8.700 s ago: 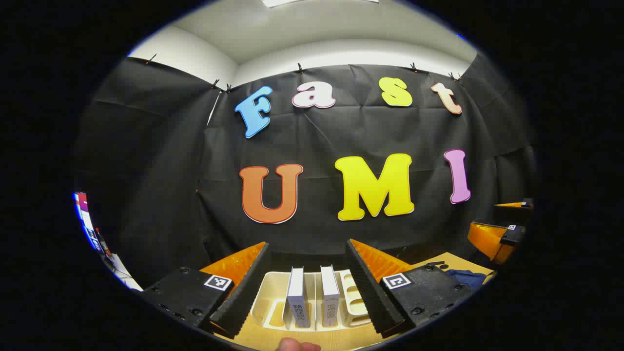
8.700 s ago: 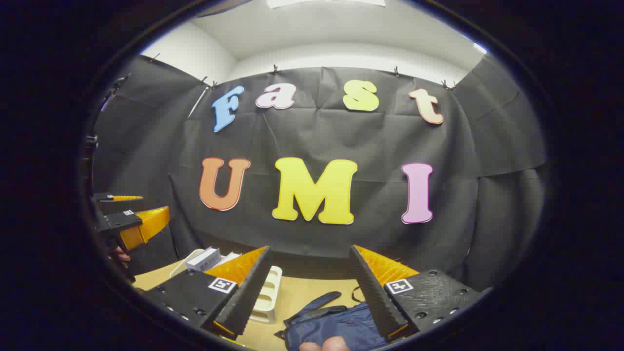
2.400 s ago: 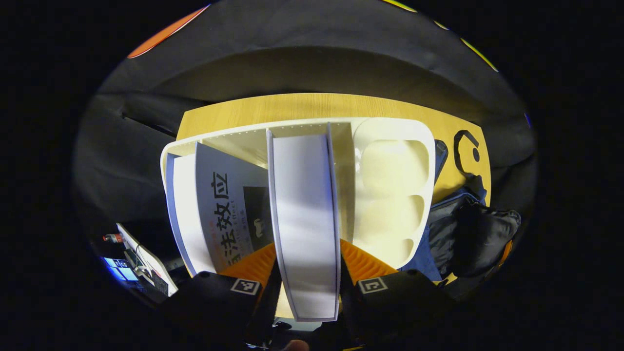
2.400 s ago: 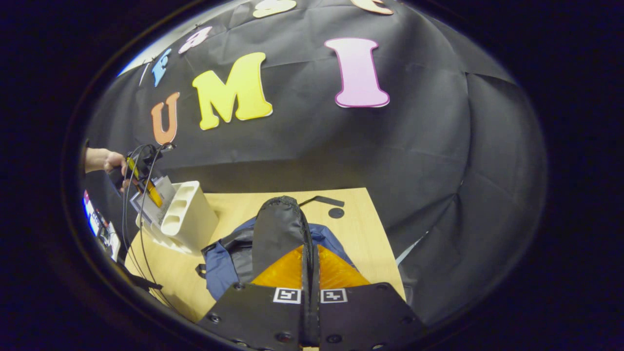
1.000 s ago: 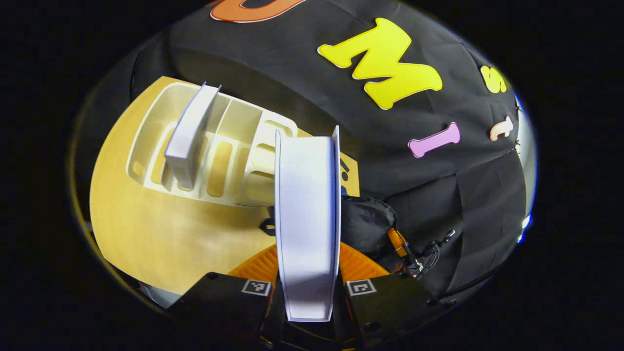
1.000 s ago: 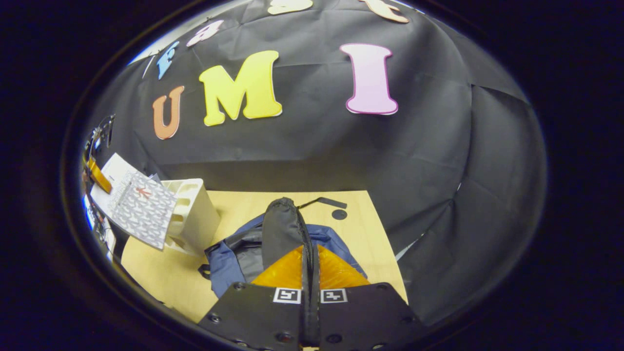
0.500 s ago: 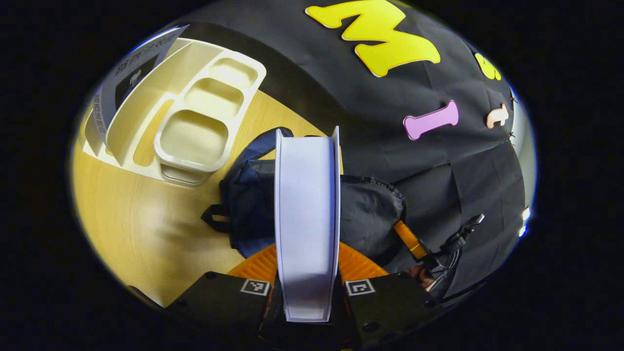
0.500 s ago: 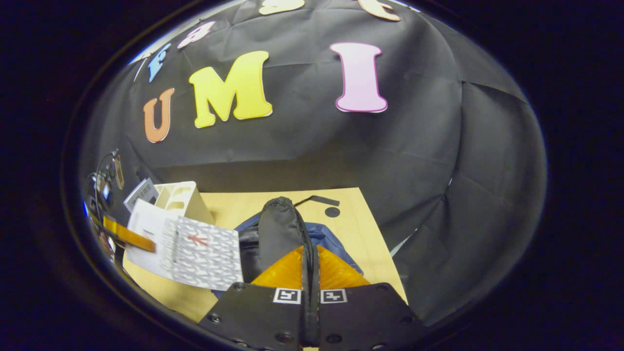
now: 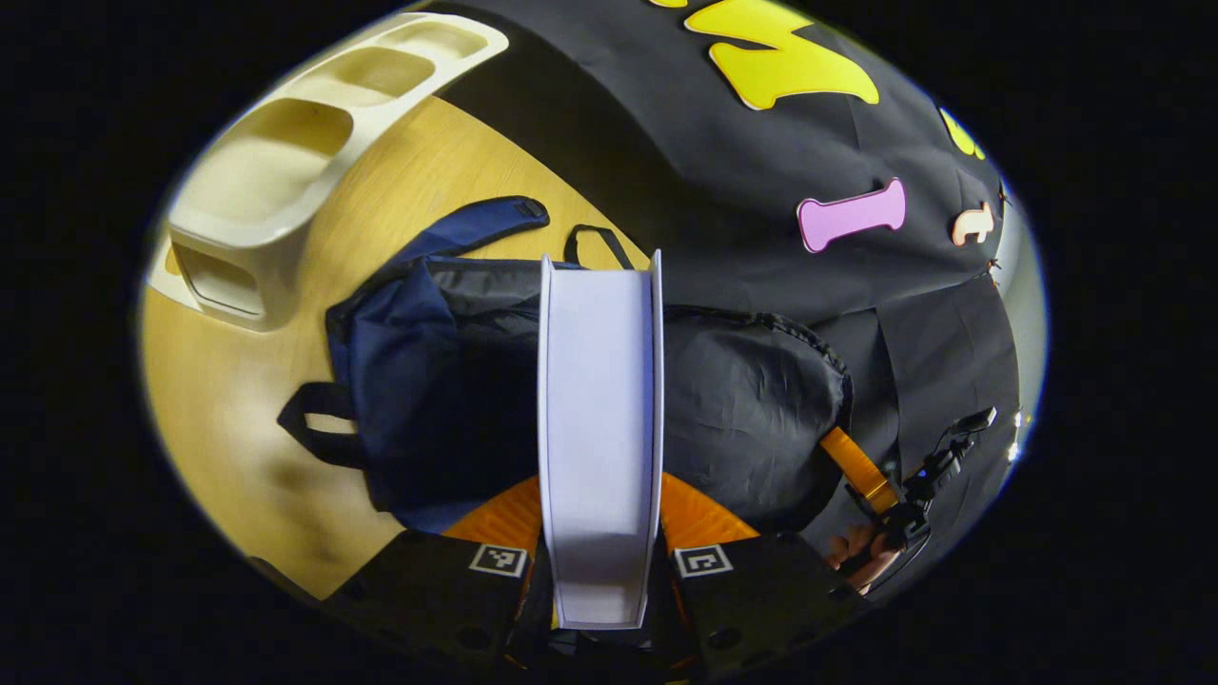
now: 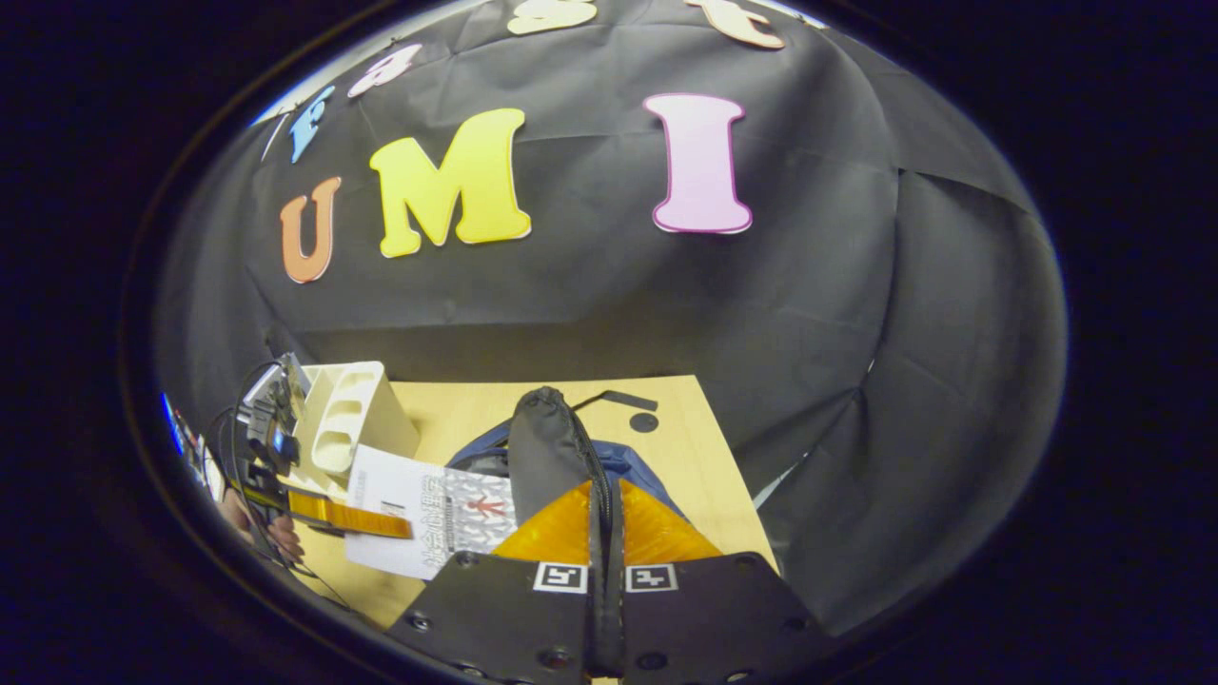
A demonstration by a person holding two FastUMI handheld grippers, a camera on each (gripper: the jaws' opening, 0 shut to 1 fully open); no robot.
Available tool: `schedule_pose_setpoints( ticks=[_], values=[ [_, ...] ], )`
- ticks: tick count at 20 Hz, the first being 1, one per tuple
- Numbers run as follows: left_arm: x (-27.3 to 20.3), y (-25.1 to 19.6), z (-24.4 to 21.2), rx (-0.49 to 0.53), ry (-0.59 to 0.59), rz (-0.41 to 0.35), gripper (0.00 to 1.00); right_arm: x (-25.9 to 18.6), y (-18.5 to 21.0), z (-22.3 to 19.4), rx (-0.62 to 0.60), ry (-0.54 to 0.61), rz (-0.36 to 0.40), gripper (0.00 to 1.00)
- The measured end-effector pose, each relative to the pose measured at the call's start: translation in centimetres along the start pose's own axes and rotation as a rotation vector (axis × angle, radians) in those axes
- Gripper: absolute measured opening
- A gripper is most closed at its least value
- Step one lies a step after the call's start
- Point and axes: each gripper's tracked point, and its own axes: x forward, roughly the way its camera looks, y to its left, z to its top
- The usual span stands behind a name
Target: Open the schoolbag, grab two books from the bookshelf and put them into the schoolbag.
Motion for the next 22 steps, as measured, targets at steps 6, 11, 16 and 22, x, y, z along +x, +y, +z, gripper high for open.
schedule_pose_setpoints(
  ticks=[6,11,16,22],
  values=[
    [5.9,-0.6,-1.2,-0.028,0.021,-0.063,0.42,-0.3,0.6,1.1,-0.018,-0.014,0.004,0.0],
    [9.7,-0.7,-1.0,-0.119,0.029,-0.137,0.42,-0.1,1.7,1.6,-0.046,-0.016,0.017,0.0],
    [11.2,0.6,-1.2,-0.194,0.039,-0.171,0.43,0.1,2.6,1.4,-0.047,-0.003,0.035,0.0],
    [12.1,3.8,-2.0,-0.166,0.111,-0.01,0.81,0.5,2.8,0.6,-0.019,0.018,0.046,0.0]
  ],
)
